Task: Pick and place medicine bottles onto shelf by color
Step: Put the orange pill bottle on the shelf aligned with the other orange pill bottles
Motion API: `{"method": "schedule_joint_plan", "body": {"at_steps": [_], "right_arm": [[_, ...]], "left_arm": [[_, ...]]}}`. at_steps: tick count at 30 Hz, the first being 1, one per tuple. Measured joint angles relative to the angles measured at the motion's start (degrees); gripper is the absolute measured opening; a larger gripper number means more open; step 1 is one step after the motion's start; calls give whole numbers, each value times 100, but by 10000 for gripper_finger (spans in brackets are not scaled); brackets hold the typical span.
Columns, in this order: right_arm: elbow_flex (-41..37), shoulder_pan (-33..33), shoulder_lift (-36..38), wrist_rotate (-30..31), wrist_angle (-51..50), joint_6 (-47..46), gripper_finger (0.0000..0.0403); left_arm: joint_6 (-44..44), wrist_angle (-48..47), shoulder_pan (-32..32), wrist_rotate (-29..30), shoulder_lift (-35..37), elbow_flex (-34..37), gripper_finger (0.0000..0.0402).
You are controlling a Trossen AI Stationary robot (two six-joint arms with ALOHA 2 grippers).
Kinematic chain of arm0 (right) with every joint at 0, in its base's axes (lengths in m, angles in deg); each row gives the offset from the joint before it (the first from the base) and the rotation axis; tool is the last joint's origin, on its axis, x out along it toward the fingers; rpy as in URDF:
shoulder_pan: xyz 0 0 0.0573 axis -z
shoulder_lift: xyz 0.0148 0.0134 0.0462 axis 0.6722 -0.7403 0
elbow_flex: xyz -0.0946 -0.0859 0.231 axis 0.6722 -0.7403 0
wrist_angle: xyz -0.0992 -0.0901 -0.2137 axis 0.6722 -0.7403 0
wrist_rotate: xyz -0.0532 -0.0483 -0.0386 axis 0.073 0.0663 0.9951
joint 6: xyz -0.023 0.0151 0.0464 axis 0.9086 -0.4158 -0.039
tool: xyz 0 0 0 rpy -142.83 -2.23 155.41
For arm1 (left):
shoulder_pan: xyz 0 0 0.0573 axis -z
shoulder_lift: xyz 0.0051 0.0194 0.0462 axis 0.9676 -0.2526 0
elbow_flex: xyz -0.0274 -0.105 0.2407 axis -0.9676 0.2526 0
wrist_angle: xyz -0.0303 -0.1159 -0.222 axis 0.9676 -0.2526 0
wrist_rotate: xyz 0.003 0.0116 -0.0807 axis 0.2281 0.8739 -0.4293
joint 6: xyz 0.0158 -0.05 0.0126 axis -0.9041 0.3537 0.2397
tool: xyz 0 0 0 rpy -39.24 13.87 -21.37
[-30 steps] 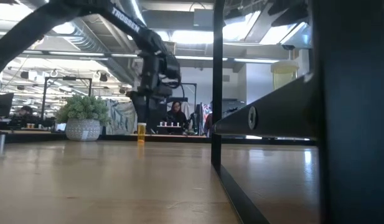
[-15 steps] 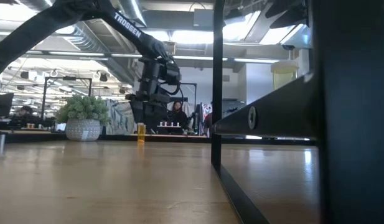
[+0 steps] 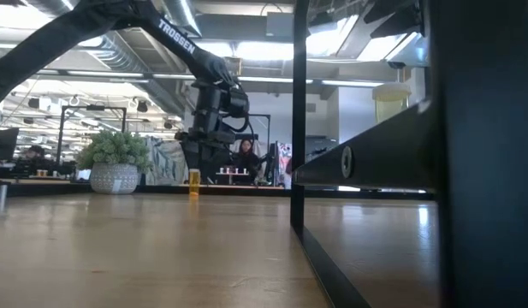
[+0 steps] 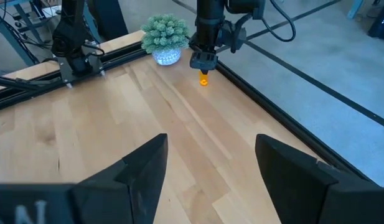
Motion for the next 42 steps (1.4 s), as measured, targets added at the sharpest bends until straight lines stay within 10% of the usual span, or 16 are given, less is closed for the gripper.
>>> {"method": "schedule_joint_plan", "body": {"at_steps": [42], "right_arm": [[-2, -2, 0, -2, 156, 4, 244]], "left_arm": [[100, 411, 2, -91, -6, 450, 226]]}}
